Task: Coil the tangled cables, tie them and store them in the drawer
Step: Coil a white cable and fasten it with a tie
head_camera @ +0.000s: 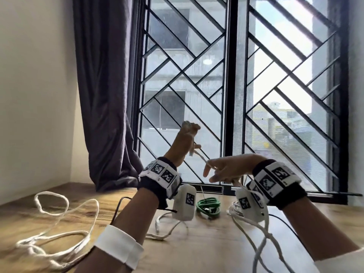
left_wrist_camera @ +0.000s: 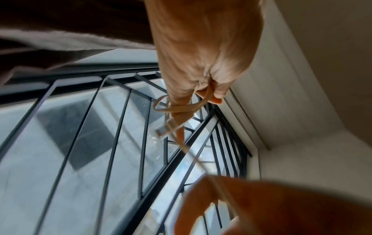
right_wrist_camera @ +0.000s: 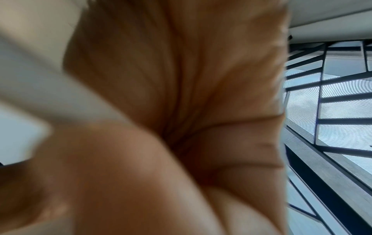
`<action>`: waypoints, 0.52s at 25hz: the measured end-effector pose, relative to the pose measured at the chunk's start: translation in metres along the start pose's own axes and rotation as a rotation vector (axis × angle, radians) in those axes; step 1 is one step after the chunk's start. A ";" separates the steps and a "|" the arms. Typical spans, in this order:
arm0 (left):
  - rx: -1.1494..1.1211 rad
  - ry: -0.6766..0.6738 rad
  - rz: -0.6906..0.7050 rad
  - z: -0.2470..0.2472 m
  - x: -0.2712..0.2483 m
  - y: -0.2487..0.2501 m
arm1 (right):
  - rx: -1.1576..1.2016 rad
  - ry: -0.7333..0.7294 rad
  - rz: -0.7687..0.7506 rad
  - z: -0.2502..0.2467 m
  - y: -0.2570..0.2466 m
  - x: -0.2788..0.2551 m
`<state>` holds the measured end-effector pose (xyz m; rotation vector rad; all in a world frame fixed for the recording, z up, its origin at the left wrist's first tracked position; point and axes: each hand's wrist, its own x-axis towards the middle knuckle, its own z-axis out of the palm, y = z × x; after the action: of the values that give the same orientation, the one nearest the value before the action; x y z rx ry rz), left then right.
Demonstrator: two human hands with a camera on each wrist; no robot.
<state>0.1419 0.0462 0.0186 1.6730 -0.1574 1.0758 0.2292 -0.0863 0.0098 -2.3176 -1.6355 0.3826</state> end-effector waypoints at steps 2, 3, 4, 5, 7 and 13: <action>0.312 -0.073 0.080 0.007 -0.003 -0.002 | -0.064 -0.001 0.001 -0.006 -0.002 -0.002; 0.407 -0.140 0.085 0.011 -0.004 -0.004 | -0.075 0.003 0.014 -0.008 -0.002 -0.004; 0.482 -0.235 0.049 0.015 -0.005 -0.005 | -0.064 0.016 0.027 -0.011 -0.001 -0.007; 0.574 -0.338 -0.003 0.017 -0.005 -0.009 | -0.031 0.036 0.036 -0.013 0.002 -0.009; 0.936 -0.437 -0.048 0.015 -0.009 -0.015 | 0.084 0.094 0.033 -0.018 0.008 -0.017; 1.246 -0.065 0.207 0.003 -0.011 -0.012 | 0.104 0.057 0.007 -0.026 0.017 -0.024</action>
<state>0.1440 0.0446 0.0020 2.8338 0.4002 1.3831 0.2458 -0.1160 0.0289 -2.2378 -1.5442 0.3896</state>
